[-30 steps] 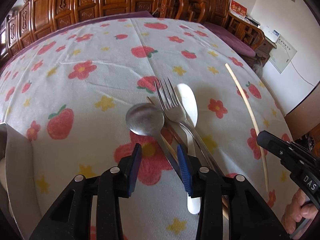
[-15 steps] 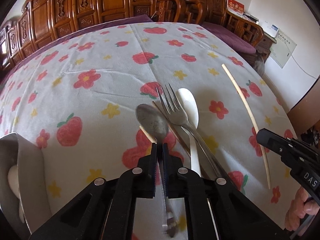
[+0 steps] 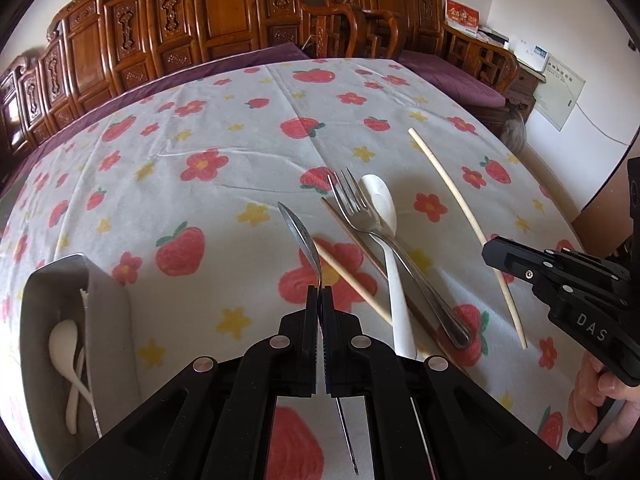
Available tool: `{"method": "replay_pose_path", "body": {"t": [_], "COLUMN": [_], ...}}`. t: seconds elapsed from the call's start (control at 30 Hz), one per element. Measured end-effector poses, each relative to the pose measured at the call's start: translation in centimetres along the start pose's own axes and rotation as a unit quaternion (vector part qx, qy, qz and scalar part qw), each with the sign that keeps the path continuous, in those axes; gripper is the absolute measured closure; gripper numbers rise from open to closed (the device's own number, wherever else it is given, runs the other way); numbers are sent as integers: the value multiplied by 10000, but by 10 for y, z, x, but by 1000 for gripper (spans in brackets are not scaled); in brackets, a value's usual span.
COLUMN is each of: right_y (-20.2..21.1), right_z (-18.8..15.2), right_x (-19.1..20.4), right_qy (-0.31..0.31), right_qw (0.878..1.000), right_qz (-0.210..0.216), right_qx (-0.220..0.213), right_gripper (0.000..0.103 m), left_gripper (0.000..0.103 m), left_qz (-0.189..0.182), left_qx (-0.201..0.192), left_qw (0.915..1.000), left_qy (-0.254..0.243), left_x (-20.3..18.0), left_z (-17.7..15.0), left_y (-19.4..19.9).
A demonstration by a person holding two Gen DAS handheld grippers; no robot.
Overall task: Organize utensils
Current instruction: 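Carry the silver spoon into the tray and open the left gripper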
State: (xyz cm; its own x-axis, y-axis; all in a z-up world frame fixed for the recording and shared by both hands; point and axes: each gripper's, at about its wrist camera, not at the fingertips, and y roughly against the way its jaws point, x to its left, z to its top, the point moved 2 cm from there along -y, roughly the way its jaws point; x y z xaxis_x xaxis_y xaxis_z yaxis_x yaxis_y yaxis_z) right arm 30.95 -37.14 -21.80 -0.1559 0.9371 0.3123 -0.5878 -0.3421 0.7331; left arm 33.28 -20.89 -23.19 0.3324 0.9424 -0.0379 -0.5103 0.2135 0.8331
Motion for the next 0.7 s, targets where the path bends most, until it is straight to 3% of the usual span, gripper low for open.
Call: {"method": "replay_pose_path", "body": {"t": [0.7], "right_y": [-8], "right_z": [-11], "right_x": [80], "right_qy": [915], "right_qw": [9956], "right_qz": [108], "right_qx": [146], "right_gripper": [97], "left_gripper": [102], "left_qz": [73], "left_qx": [-592], "left_qw": [9982], "left_qy": [-94], "left_x": [45], "left_z": [-15], "left_y": [78]}}
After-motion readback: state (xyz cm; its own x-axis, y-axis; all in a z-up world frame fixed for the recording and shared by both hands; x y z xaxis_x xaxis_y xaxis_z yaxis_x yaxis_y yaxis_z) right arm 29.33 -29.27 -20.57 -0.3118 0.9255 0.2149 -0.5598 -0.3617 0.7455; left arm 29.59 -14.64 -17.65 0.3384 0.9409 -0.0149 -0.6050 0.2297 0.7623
